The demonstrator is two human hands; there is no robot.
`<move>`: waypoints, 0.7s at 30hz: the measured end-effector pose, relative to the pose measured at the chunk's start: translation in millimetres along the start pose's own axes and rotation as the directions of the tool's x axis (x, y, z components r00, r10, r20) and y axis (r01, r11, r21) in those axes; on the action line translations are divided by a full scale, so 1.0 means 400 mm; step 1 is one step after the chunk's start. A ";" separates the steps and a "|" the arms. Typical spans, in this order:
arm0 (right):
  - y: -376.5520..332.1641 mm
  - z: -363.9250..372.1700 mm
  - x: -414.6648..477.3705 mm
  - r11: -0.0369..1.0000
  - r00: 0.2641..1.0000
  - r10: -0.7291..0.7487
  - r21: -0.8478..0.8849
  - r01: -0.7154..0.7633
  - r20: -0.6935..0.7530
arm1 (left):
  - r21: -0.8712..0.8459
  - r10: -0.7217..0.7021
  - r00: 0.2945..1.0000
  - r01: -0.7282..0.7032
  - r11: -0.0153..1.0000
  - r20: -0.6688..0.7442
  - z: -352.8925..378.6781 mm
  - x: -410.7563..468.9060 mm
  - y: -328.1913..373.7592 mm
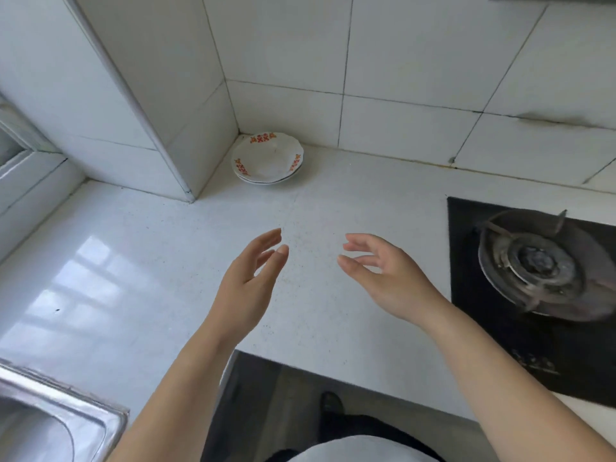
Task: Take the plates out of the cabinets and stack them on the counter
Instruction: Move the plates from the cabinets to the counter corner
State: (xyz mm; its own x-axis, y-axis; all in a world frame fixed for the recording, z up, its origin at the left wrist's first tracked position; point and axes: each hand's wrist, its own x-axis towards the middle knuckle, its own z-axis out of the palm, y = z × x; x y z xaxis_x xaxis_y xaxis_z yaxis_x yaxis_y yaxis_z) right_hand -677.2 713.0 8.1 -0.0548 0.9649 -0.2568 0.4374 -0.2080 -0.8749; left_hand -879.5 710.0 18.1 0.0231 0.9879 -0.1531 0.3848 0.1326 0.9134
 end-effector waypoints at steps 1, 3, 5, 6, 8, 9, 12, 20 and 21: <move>0.004 -0.001 -0.028 1.000 1.000 0.004 -0.012 -0.004 -0.016 | 0.002 0.007 1.000 -0.007 1.000 0.027 0.006 -0.017 0.002; 0.009 0.007 -0.083 1.000 0.999 0.010 -0.020 -0.011 -0.049 | 0.007 0.025 0.996 -0.026 1.000 0.084 0.012 -0.052 0.004; 0.009 0.032 -0.137 1.000 0.997 0.017 -0.020 -0.019 -0.069 | 0.002 0.036 0.992 -0.037 0.999 0.124 0.005 -0.095 0.001; 0.009 0.050 -0.165 1.000 0.997 0.025 -0.013 -0.026 -0.079 | 0.000 0.040 0.989 -0.040 0.999 0.141 -0.004 -0.118 -0.003; 0.008 0.092 -0.224 0.999 0.996 0.048 0.005 -0.048 -0.080 | -0.019 0.037 0.984 -0.034 0.999 0.173 -0.023 -0.168 -0.017; 0.008 0.116 -0.257 0.998 0.996 0.063 0.007 -0.063 -0.068 | -0.035 0.031 0.981 -0.024 0.999 0.189 -0.032 -0.197 -0.026; 0.018 0.177 -0.354 0.995 0.992 0.102 -0.001 -0.102 -0.072 | -0.061 0.041 0.971 -0.027 0.998 0.234 -0.048 -0.276 -0.054; 0.080 0.192 -0.574 0.983 0.951 0.184 0.047 -0.178 -0.248 | -0.032 0.066 0.903 -0.058 0.998 0.424 0.012 -0.422 -0.061; 0.083 0.187 -0.591 0.983 0.945 0.183 0.059 -0.173 -0.270 | -0.030 0.078 0.896 -0.072 0.997 0.437 0.022 -0.431 -0.054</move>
State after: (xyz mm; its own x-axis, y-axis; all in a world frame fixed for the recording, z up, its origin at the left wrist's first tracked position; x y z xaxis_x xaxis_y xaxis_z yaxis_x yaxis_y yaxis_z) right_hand -716.9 465.9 9.0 0.2708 0.9174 -0.2917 0.3863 -0.3811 -0.8399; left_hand -883.7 536.3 21.6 0.4541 0.8604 -0.2312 0.3546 0.0635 0.9329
